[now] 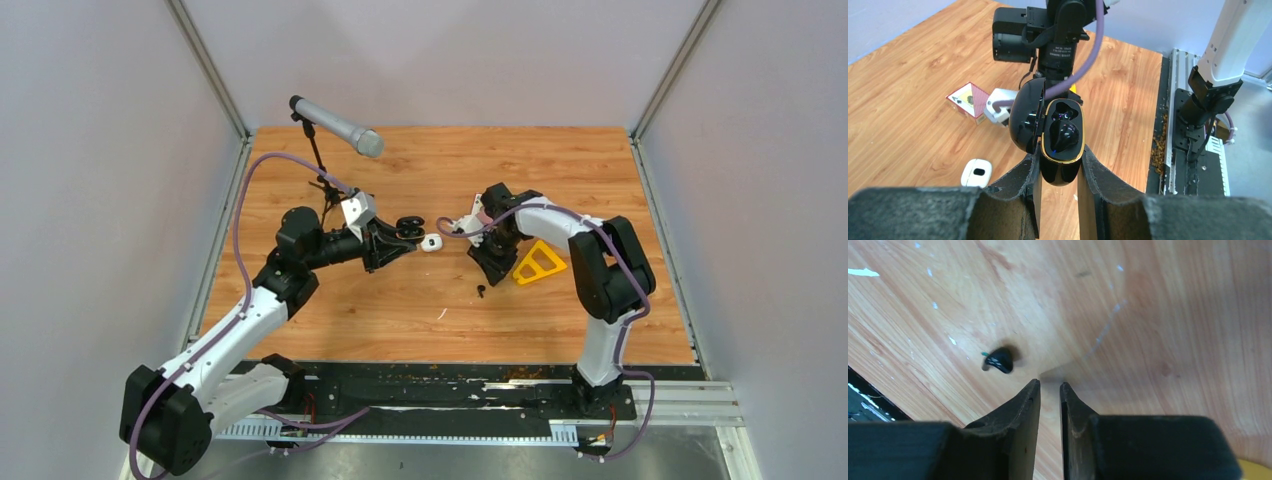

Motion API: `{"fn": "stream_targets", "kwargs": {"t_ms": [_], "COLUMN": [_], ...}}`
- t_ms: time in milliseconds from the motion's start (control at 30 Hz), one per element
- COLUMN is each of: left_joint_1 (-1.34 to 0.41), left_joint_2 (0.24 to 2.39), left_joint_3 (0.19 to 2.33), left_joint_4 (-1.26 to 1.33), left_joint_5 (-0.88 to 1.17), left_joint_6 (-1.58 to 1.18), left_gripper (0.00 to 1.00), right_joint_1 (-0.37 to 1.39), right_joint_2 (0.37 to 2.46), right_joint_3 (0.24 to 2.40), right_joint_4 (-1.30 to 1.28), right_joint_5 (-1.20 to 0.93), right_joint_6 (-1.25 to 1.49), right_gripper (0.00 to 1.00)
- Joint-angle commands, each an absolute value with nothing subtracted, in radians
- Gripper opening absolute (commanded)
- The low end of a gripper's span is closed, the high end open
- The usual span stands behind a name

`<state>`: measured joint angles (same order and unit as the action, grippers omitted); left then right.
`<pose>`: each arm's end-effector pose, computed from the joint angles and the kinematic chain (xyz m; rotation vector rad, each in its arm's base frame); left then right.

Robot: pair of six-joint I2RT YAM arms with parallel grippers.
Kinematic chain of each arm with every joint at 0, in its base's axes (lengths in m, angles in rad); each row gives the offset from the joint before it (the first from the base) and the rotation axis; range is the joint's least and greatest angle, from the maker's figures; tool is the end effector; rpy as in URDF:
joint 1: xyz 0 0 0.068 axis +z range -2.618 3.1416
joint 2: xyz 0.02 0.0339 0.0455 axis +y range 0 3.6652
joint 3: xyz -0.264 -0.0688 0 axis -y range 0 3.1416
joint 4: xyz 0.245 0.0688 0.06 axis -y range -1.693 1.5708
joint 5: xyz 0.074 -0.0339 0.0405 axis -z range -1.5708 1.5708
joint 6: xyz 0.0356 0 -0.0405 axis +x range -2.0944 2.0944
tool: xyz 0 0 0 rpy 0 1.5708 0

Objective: Insert the wireless bluetooth earbuds into the charging case
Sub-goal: Pick up the earbud from the center of the board.

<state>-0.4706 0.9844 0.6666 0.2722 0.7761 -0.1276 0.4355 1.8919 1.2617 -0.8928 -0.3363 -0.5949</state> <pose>0.1890 -0.1241 0.3093 0.8874 1.4676 -1.0737 0.3049 0.1548 0.1606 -1.5016 2.6271 0.5063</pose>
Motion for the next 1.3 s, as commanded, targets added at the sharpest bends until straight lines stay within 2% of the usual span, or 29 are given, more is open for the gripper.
{"fn": "stream_targets", "kwargs": {"t_ms": [0, 533, 967, 1267], "left_joint_1": [-0.462, -0.459, -0.456, -0.445], "left_joint_2": [0.96, 0.939, 0.931, 0.914], "left_joint_3": [0.662, 0.626, 0.616, 0.611], "left_joint_4": [0.299, 0.321, 0.326, 0.319], "left_joint_5": [0.774, 0.762, 0.757, 0.755], "left_joint_6": [-0.118, -0.127, -0.123, -0.123], "left_gripper": [0.0, 0.0, 0.0, 0.0], "right_joint_1": [0.51, 0.662, 0.698, 0.73], "right_joint_2": [1.917, 1.876, 1.808, 1.85], "right_joint_3": [1.285, 1.346, 1.287, 1.303], "right_joint_4": [-0.86, -0.91, -0.866, -0.839], "right_joint_5": [-0.303, -0.373, -0.335, -0.329], "right_joint_6": [-0.633, -0.53, -0.542, -0.605], "right_gripper": [0.22, 0.22, 0.21, 0.19]}}
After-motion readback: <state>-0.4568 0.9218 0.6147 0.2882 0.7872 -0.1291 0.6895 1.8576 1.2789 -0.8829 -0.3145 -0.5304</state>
